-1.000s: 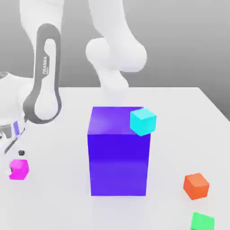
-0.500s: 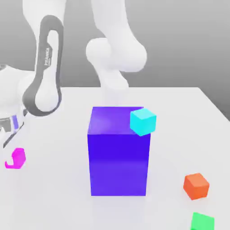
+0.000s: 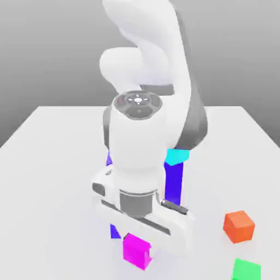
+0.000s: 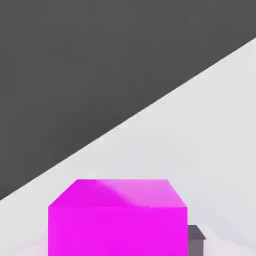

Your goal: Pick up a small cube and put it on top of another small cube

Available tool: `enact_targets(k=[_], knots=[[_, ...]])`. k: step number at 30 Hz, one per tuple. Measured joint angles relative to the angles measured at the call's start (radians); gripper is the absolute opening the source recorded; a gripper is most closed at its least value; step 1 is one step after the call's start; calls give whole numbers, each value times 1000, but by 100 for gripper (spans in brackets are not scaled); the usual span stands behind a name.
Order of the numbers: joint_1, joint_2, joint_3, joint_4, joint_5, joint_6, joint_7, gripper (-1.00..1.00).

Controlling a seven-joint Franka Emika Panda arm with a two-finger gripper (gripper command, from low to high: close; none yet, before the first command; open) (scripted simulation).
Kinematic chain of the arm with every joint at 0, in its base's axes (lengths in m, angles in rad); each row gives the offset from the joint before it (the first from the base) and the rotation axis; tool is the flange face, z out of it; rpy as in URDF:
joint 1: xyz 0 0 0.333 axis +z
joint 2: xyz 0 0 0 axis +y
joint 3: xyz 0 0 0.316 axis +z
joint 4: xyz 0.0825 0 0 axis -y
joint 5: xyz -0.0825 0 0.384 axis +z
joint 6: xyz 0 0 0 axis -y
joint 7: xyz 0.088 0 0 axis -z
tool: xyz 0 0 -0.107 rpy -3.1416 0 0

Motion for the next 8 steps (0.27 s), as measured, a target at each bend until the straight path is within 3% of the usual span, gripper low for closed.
enact_targets(k=[4, 5, 8], knots=[[132, 115, 46, 87, -94, 23, 7, -100], [170, 163, 42, 114, -127, 41, 15, 100], [170, 163, 42, 114, -127, 41, 15, 100]])
